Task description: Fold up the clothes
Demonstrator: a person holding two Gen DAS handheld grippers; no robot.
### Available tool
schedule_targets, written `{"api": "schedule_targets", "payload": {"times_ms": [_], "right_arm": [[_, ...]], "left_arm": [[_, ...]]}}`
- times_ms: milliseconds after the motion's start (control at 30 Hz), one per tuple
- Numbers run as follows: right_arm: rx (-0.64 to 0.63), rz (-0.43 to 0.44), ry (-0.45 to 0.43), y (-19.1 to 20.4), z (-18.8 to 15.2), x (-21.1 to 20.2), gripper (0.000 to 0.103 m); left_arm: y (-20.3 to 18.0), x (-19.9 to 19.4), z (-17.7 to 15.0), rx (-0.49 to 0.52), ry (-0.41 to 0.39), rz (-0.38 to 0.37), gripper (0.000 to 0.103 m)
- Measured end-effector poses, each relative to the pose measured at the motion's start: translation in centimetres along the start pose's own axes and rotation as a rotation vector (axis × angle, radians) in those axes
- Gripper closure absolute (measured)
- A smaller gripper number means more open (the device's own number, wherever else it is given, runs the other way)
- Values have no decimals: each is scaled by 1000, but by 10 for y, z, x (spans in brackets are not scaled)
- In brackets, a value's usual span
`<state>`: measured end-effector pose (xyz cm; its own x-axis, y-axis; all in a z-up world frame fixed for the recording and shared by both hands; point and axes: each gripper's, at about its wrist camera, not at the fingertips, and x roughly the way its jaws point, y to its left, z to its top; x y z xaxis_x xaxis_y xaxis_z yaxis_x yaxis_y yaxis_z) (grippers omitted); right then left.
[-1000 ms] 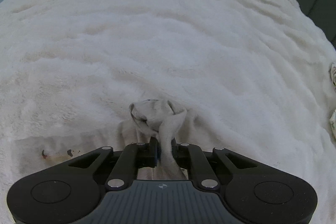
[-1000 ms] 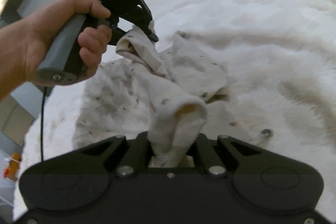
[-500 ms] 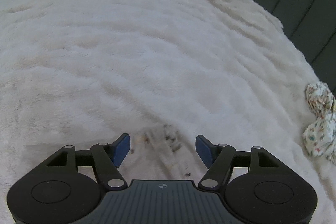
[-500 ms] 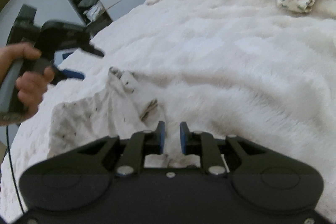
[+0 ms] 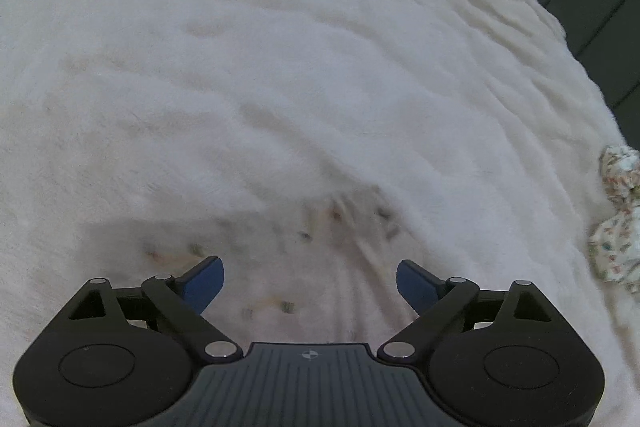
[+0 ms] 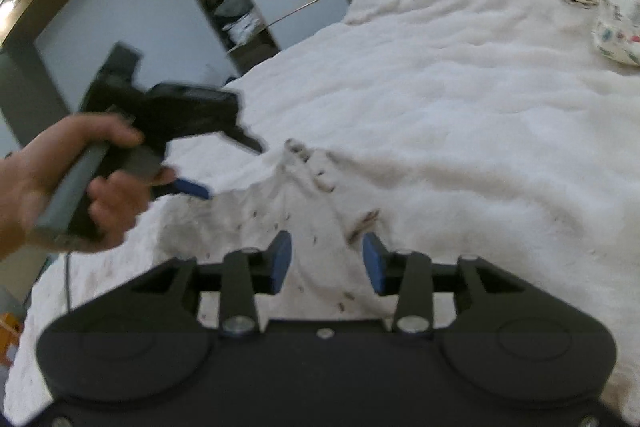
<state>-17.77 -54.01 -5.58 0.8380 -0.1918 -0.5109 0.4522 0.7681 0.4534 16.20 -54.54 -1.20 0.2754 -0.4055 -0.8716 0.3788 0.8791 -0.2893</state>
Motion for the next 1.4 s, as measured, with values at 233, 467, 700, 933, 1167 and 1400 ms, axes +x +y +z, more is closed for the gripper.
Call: {"api": "schedule_targets", "payload": {"times_ms": [233, 467, 700, 933, 1167, 1400], "right_arm": [[12, -82, 122, -18, -3, 22, 69], [-19, -87, 171, -18, -4, 34, 102], [-51, -83, 228, -21, -8, 35, 103], [2, -79, 231, -35, -2, 25, 103], [-128, -69, 286, -20, -4, 28, 92], [-159, -66, 290, -14, -3, 28, 70]], "left_arm": [[-8, 36, 15, -140, -16, -70, 29], [-26, 57, 31, -81, 9, -5, 90], [-64, 77, 36, 27, 23, 61, 96], [-81, 84, 42, 176, 60, 172, 94], [-78, 90, 46, 223, 86, 249, 54], [-76, 88, 46, 222, 82, 272, 54]]}}
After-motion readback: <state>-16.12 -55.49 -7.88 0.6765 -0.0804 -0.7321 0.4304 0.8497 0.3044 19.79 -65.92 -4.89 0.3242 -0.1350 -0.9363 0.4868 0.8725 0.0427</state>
